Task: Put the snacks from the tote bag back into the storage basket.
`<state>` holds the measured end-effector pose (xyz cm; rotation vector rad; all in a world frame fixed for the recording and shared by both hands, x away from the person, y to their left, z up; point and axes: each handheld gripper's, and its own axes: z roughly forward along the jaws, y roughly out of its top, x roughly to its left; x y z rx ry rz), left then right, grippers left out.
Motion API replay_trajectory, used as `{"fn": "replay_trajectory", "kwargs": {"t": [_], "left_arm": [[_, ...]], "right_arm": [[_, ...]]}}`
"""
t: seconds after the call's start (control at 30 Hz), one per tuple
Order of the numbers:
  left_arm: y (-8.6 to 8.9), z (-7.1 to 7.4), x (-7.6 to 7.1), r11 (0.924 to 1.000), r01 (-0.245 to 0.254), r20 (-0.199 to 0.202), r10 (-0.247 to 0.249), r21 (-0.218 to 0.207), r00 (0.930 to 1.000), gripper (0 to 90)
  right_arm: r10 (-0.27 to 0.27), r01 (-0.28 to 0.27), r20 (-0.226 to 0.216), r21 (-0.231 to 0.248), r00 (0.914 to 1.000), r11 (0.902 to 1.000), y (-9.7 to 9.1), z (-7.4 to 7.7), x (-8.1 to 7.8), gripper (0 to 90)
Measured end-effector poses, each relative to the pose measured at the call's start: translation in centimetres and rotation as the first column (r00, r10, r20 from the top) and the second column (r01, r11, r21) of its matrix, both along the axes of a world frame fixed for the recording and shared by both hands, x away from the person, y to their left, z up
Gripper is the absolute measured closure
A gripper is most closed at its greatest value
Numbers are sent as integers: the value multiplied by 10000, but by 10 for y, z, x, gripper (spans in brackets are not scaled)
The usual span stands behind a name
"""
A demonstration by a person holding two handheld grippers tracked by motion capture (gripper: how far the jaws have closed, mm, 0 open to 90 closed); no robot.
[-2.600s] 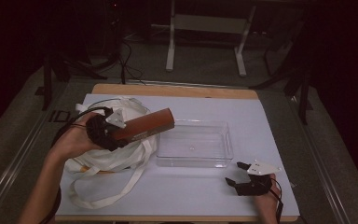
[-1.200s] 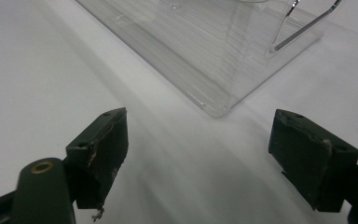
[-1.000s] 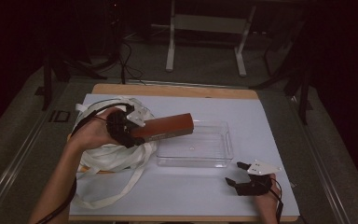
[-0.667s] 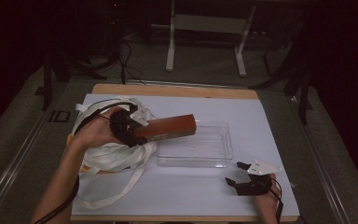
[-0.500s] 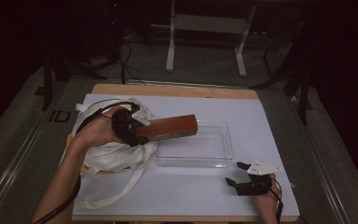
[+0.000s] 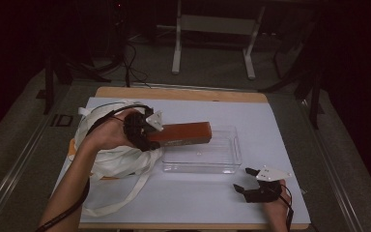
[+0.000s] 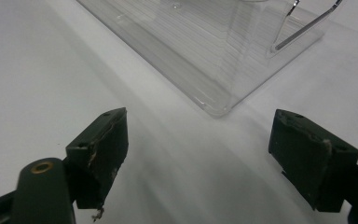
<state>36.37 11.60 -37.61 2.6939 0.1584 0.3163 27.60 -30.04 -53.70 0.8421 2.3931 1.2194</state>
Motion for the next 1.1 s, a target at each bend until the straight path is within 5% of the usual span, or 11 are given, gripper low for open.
{"fn": "replay_trajectory", "kwargs": {"t": [1.1], "left_arm": [[-27,-16,3,9982,537,-230,-531,255,9983,433]], "right_arm": [[12,-12,-13,6,10000,10000,0,0,0,197]]}}
